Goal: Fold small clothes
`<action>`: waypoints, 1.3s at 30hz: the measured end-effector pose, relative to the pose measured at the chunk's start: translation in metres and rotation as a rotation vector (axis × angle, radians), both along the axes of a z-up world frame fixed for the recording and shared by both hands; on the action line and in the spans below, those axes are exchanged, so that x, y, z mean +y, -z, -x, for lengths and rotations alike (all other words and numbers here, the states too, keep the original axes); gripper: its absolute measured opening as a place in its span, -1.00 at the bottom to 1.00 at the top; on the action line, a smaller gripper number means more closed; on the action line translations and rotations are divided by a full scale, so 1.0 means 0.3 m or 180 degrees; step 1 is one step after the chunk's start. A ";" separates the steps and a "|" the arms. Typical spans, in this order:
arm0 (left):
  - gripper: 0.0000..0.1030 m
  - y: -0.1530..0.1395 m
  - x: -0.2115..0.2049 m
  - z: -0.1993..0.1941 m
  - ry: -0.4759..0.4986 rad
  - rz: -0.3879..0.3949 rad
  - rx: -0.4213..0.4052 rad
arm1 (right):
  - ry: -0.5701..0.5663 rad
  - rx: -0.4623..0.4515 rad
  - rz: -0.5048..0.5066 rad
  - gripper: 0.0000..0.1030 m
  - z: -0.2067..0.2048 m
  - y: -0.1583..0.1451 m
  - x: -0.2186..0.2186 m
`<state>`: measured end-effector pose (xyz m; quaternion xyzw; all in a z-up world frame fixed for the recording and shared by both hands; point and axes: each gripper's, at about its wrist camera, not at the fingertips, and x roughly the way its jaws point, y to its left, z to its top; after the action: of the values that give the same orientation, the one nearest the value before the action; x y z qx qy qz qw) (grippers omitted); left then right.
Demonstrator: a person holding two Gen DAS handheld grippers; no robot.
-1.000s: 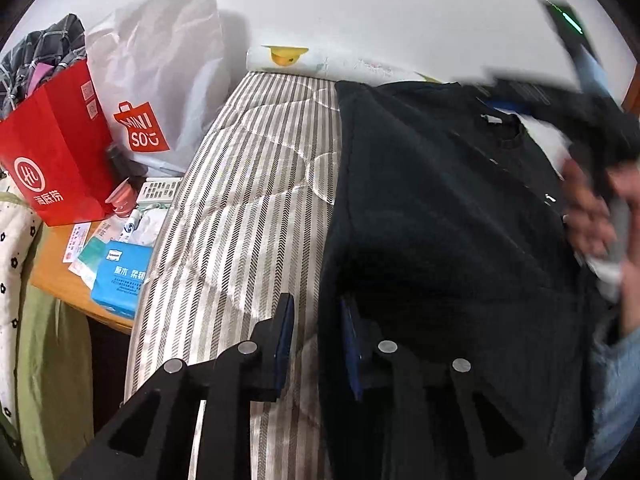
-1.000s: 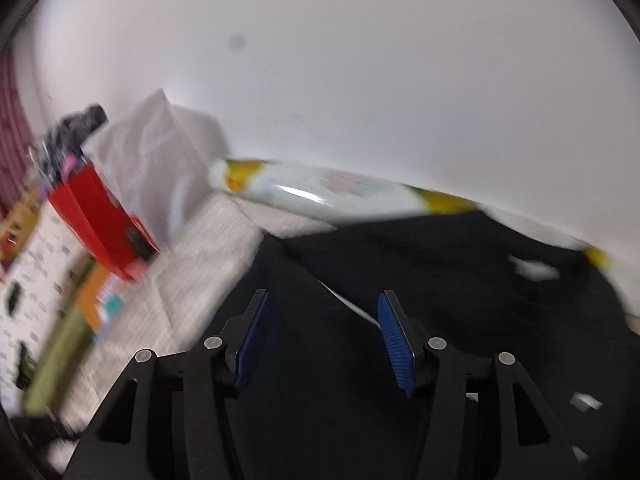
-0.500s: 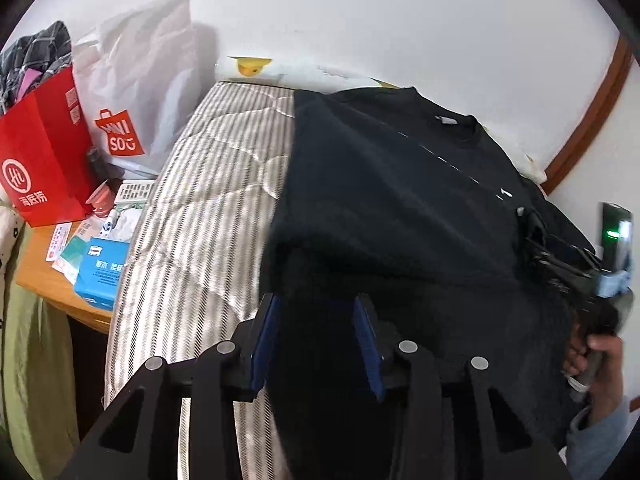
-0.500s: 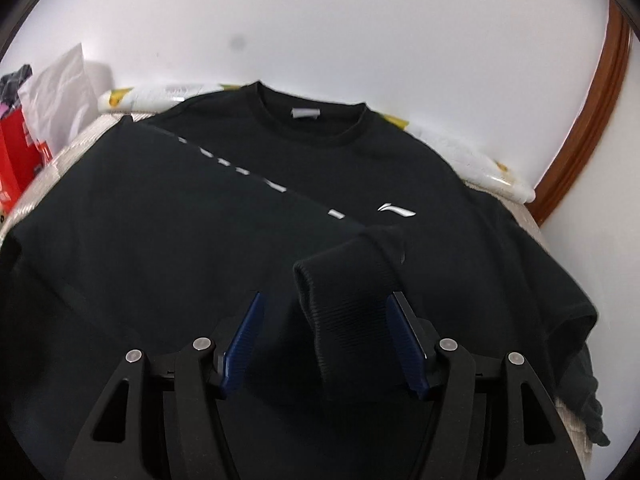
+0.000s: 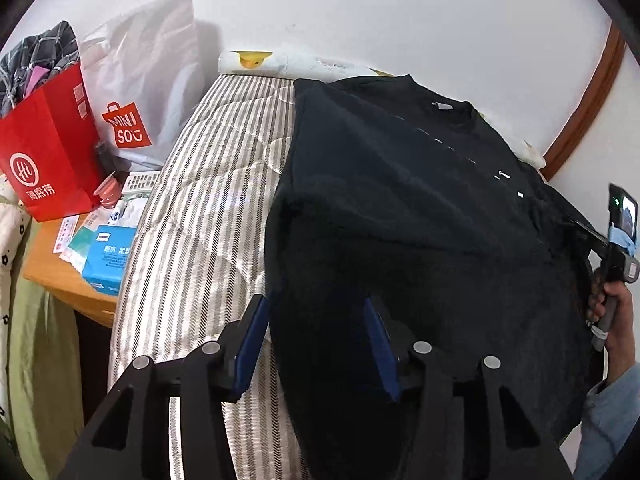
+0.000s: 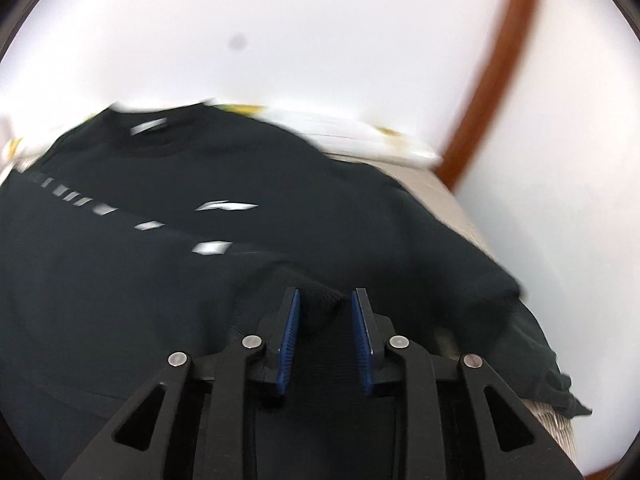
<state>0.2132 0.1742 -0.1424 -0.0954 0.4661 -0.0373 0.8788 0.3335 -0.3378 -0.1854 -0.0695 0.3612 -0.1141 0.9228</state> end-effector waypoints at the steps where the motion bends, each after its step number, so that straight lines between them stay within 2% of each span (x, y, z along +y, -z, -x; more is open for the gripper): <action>1: -0.08 0.001 -0.006 0.003 -0.0010 0.0013 -0.0025 | 0.0067 0.0015 -0.0090 -0.48 0.010 -0.003 -0.056; 4: -0.05 0.007 -0.037 0.006 -0.0056 0.0056 -0.0050 | 0.0074 0.0001 -0.0355 -0.47 0.060 -0.008 -0.146; 8: -0.05 0.007 -0.082 0.027 -0.0095 0.0152 0.0008 | -0.0288 -0.0068 -0.0398 -0.39 0.095 0.001 -0.100; 11: -0.03 -0.013 -0.121 0.067 -0.0119 0.0012 -0.0020 | -0.0457 -0.0117 -0.0359 -0.37 0.079 0.029 -0.059; 14: -0.02 -0.027 -0.141 0.099 -0.0157 -0.0053 -0.0015 | -0.0257 0.0139 -0.0094 -0.38 0.021 0.091 -0.074; 16: 0.00 -0.036 -0.150 0.119 -0.0218 -0.0091 -0.0008 | -0.0133 0.0268 -0.0134 -0.37 0.010 0.113 -0.124; 18: 0.00 -0.042 -0.158 0.130 -0.0255 -0.0089 0.0012 | -0.0155 0.0298 -0.0214 -0.37 0.028 0.105 -0.152; 22: 0.00 -0.051 -0.196 0.139 -0.0281 -0.0103 0.0042 | -0.0364 -0.0045 -0.0397 -0.32 0.094 0.006 -0.153; 26: 0.00 -0.082 -0.243 0.171 -0.0296 -0.0156 0.0006 | -0.0753 -0.0180 -0.0507 -0.27 0.074 -0.027 -0.066; 29: 0.01 -0.115 -0.272 0.209 -0.0339 -0.0269 -0.0077 | -0.0829 -0.0036 -0.0292 -0.30 0.009 0.044 -0.012; 31: 0.03 -0.126 -0.284 0.227 -0.0362 -0.0335 -0.0087 | -0.0717 0.0209 -0.0159 -0.47 -0.020 0.121 -0.025; 35: 0.05 -0.133 -0.296 0.257 -0.0496 -0.0461 -0.0090 | -0.0673 0.0255 -0.0323 -0.41 -0.041 0.132 -0.085; 37: 0.05 -0.130 -0.299 0.261 -0.0547 -0.0428 -0.0070 | -0.0638 0.0240 -0.0379 -0.27 -0.048 0.134 -0.106; 39: 0.05 -0.126 -0.312 0.262 -0.0564 -0.0386 -0.0046 | -0.0637 0.0243 -0.0491 -0.27 -0.045 0.132 -0.129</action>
<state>0.1345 0.0805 -0.1047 -0.0827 0.4509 0.0681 0.8861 0.3470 -0.3765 -0.2251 -0.0382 0.3950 0.0093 0.9178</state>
